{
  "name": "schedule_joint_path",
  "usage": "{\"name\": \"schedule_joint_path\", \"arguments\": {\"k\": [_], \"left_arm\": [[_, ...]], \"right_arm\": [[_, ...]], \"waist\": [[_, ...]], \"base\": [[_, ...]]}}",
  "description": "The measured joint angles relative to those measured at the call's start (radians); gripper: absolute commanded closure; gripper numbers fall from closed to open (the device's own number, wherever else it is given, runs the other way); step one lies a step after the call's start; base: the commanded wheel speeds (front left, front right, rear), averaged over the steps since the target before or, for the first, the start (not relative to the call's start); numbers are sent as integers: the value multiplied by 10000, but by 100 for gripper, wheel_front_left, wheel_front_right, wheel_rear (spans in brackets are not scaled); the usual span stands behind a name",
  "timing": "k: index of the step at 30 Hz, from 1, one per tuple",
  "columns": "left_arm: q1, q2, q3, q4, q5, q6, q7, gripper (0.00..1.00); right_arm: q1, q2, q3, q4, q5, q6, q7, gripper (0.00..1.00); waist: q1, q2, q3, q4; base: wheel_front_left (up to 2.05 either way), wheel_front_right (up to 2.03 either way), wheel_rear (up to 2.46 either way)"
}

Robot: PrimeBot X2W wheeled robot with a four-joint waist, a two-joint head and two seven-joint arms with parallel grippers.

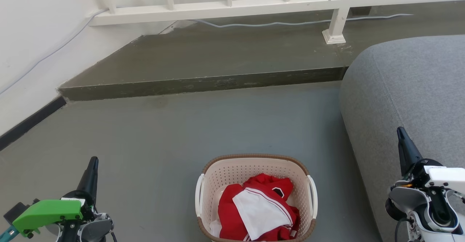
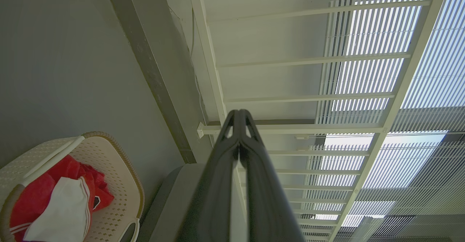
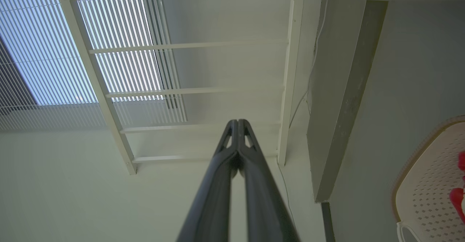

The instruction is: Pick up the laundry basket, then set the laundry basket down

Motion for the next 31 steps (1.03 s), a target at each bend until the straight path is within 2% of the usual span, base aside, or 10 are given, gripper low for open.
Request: {"name": "schedule_joint_path", "arguments": {"k": [31], "left_arm": [[0,-4,8,-2,0,0,0,100]], "right_arm": [[0,10,-10,-8,0,0,0,100]], "waist": [[1,0,0,0]], "base": [[0,0,0]]}}
